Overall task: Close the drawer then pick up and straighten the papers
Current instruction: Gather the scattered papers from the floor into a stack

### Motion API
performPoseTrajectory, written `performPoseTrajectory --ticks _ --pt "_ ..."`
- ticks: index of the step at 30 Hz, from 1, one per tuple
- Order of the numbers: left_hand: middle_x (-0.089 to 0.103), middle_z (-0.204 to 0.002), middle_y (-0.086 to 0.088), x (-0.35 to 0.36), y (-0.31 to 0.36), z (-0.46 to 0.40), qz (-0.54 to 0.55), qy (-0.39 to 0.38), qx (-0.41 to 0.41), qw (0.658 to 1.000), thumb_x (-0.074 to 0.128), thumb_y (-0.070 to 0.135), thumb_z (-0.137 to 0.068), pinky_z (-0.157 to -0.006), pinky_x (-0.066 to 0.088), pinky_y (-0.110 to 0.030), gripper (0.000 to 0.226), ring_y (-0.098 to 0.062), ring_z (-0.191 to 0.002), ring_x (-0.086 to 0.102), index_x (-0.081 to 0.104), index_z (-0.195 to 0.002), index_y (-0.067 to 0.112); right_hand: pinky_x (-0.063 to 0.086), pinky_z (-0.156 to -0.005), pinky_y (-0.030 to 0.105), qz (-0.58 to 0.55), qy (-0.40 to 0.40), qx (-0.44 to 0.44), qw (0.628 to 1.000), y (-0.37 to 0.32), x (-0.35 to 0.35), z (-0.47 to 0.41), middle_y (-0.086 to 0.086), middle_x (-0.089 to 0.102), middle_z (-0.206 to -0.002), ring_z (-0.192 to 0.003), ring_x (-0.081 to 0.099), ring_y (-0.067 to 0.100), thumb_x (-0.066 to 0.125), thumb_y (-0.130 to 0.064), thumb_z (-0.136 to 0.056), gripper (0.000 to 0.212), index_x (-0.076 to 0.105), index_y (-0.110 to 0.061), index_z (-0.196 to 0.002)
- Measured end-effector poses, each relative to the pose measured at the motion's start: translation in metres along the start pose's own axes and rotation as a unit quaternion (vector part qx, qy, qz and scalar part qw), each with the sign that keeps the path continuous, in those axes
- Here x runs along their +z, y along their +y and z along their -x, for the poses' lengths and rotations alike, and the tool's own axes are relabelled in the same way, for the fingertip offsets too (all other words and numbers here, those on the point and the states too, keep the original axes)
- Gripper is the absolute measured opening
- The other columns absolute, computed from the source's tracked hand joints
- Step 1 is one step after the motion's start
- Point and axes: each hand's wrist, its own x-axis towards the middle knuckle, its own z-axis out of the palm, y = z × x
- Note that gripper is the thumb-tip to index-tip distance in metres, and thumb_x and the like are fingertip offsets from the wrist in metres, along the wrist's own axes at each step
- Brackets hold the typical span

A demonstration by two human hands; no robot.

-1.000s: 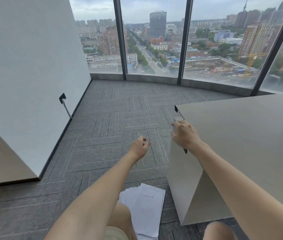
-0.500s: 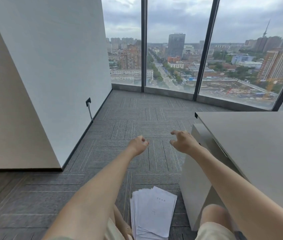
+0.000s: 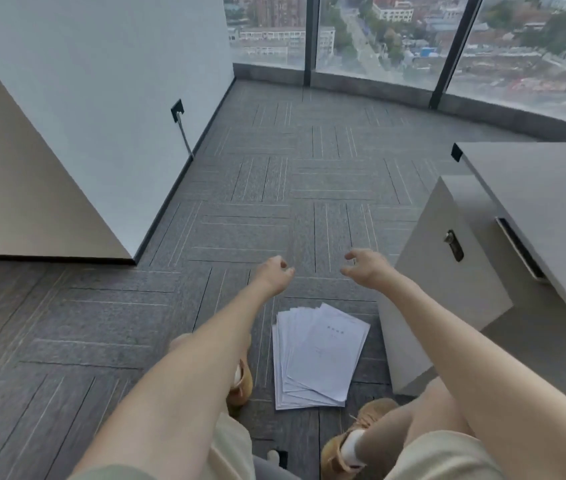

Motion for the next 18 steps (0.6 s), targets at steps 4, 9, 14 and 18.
performPoseTrajectory --ticks 4,9,14,18 --pt "0.058 -0.133 -0.013 0.047 -0.043 -0.047 0.011 -0.035 -0.074 0.997 0.049 0.032 -0.095 -0.094 0.048 -0.036 0.044 -0.031 -0.118 0.056 0.052 -0.130 0.006 0.042 -0.104 0.037 -0.027 -0.068 0.025 0.997 0.030 0.052 -0.069 0.013 0.051 -0.150 -0.132 0.052 0.031 0.053 -0.026 -0.098 0.052 0.048 -0.007 -0.146" --pt "0.061 -0.129 -0.008 0.099 -0.086 -0.096 -0.005 -0.069 -0.157 0.985 0.049 0.035 -0.093 -0.092 0.043 -0.031 0.046 -0.030 -0.119 0.056 0.051 -0.132 0.011 0.044 -0.103 0.037 -0.076 -0.153 0.083 0.982 0.072 0.117 -0.140 0.012 0.054 -0.147 -0.129 0.055 0.030 0.055 -0.029 -0.094 0.054 0.050 -0.009 -0.144" --pt "0.059 -0.131 -0.012 0.158 -0.134 -0.156 0.028 -0.112 -0.223 0.968 0.051 0.035 -0.090 -0.100 0.046 -0.040 0.050 -0.031 -0.119 0.056 0.047 -0.133 0.010 0.044 -0.107 0.045 -0.116 -0.184 0.161 0.963 0.123 0.194 -0.202 0.025 0.056 -0.141 -0.128 0.055 0.037 0.055 -0.020 -0.093 0.050 0.054 0.010 -0.133" --pt "0.059 -0.129 -0.011 0.201 -0.176 -0.193 0.037 -0.116 -0.263 0.957 0.052 0.031 -0.089 -0.097 0.047 -0.038 0.046 -0.029 -0.116 0.057 0.049 -0.129 0.010 0.044 -0.094 0.035 -0.144 -0.196 0.215 0.946 0.156 0.250 -0.232 0.016 0.058 -0.142 -0.128 0.054 0.033 0.053 -0.018 -0.094 0.048 0.054 -0.002 -0.139"
